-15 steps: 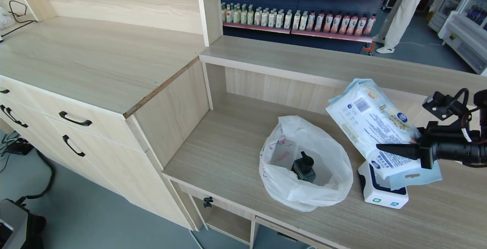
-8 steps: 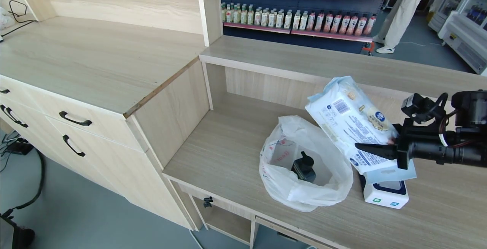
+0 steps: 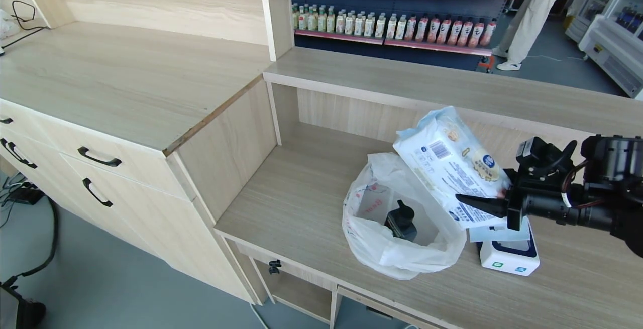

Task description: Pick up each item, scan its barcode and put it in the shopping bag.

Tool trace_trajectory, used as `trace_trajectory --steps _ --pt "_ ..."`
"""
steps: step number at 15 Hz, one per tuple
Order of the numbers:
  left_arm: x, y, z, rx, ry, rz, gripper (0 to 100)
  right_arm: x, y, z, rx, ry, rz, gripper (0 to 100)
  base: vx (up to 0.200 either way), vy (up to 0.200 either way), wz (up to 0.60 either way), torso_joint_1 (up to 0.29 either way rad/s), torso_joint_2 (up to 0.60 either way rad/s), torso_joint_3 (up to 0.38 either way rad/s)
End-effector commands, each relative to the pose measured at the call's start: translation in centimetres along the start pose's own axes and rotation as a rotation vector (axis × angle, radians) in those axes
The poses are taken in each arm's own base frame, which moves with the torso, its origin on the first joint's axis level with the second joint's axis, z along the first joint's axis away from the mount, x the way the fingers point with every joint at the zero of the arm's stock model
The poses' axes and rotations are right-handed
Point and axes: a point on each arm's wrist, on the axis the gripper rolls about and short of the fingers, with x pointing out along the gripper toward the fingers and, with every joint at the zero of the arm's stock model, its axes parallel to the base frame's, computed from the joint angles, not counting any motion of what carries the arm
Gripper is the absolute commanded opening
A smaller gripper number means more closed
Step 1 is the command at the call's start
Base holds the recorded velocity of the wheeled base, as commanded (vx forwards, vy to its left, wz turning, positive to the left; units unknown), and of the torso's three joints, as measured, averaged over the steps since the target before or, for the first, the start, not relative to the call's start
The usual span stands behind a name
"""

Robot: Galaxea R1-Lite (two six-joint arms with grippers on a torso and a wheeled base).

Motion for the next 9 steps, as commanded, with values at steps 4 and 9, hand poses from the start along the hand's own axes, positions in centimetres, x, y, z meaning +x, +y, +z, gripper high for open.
trace_trajectory --steps 4,9 --pt "0.0 0.0 0.0 0.000 -0.001 -0.001 100 -0.3 0.3 -2.4 0.070 0.055 0.003 0 0.000 0.000 0.00 0.000 0.00 0.000" --pt "0.0 0.0 0.0 0.000 -0.001 -0.001 100 -0.9 0.4 -4.7 0.133 0.106 -0.011 0 0.000 0.000 0.00 0.000 0.00 0.000"
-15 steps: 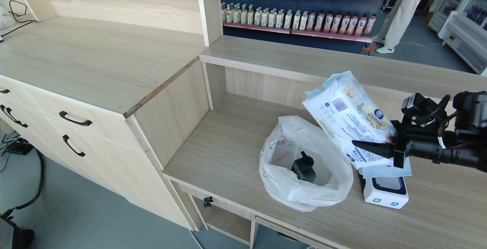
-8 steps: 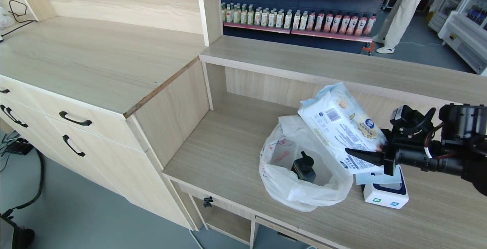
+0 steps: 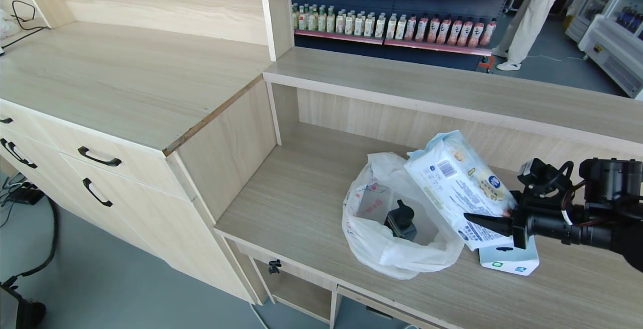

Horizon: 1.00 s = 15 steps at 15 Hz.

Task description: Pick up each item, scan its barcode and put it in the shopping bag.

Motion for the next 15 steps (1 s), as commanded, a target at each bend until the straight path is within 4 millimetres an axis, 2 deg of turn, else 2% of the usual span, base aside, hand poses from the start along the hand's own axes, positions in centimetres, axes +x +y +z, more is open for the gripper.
trace_trajectory --steps 1,4,8,10,13,15 --pt "0.0 0.0 0.0 0.000 0.001 0.000 100 0.1 0.2 -0.9 0.024 0.018 0.007 0 0.000 0.000 0.00 0.000 0.00 0.000" --pt "0.0 0.0 0.0 0.000 -0.001 0.000 100 0.3 0.1 -1.1 0.018 0.011 0.008 0 0.000 0.000 0.00 0.000 0.00 0.000" --pt "0.0 0.0 0.0 0.000 -0.001 0.000 100 1.1 -0.8 -0.3 -0.028 -0.065 0.014 0 0.000 0.000 0.00 0.000 0.00 0.000" --pt "0.0 0.0 0.0 0.000 -0.001 0.000 100 1.3 -0.8 1.7 -0.022 -0.117 0.018 0 0.000 0.000 0.00 0.000 0.00 0.000" --pt "0.0 0.0 0.0 0.000 -0.001 0.000 100 0.4 1.6 5.6 0.007 -0.124 0.013 0 0.000 0.000 0.00 0.000 0.00 0.000" --pt "0.0 0.0 0.0 0.000 -0.001 0.000 100 0.1 3.2 6.3 -0.007 -0.094 -0.001 0 0.000 0.000 0.00 0.000 0.00 0.000"
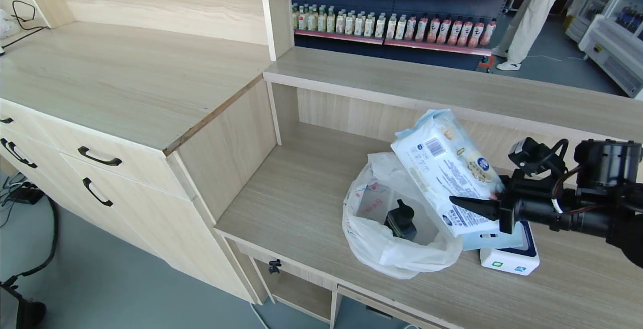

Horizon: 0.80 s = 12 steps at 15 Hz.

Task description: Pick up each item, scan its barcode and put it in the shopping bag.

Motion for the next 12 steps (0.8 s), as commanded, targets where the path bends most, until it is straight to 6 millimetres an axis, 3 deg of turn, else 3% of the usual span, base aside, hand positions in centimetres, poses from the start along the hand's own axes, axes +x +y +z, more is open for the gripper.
trace_trajectory --steps 1,4,7,12 --pt "0.00 0.00 0.00 0.000 -0.001 0.000 100 -0.71 1.70 1.78 -0.074 -0.017 -0.025 0 0.000 0.000 0.00 0.000 0.00 0.000" --pt "0.00 0.00 0.00 0.000 -0.001 0.000 100 -0.85 1.25 1.99 -0.124 0.044 -0.174 0 0.000 0.000 0.00 0.000 0.00 0.000" --pt "0.00 0.00 0.00 0.000 -0.001 0.000 100 -1.07 1.29 2.24 -0.137 0.041 -0.189 0 0.000 0.000 0.00 0.000 0.00 0.000" --pt "0.01 0.00 0.01 0.000 0.001 0.000 100 -1.03 1.33 1.96 -0.131 0.049 -0.186 0 0.000 0.000 0.60 0.003 0.00 0.002"
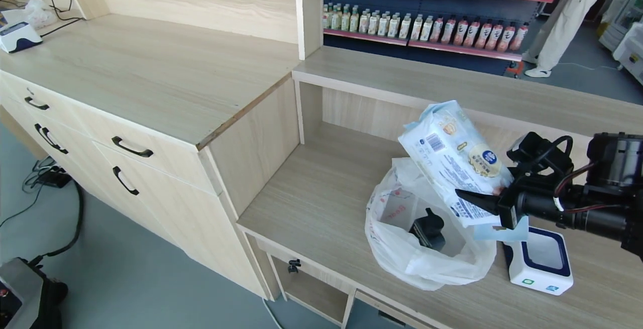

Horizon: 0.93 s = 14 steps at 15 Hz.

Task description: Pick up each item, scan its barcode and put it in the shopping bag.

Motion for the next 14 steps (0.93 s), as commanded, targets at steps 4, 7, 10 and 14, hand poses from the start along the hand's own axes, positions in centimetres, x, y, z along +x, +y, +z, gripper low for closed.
trace_trajectory --steps 4,7,10,14 --pt "0.0 0.0 0.0 0.000 -0.001 0.000 100 1.4 -1.3 -1.1 0.046 0.020 -0.023 0 0.000 0.000 0.00 0.000 0.00 0.000" --pt "0.0 0.0 0.0 0.000 -0.001 0.000 100 2.6 -2.7 -2.7 0.152 0.022 -0.060 0 0.000 0.000 0.00 0.000 0.00 0.000" --pt "0.0 0.0 0.0 0.000 -0.001 0.000 100 3.3 -2.6 -4.9 0.198 0.062 -0.053 0 0.000 0.000 0.00 0.000 0.00 0.000" --pt "0.0 0.0 0.0 0.000 0.001 0.000 100 4.1 -2.5 -6.9 0.225 0.103 -0.045 0 0.000 0.000 0.00 0.000 0.00 0.000"
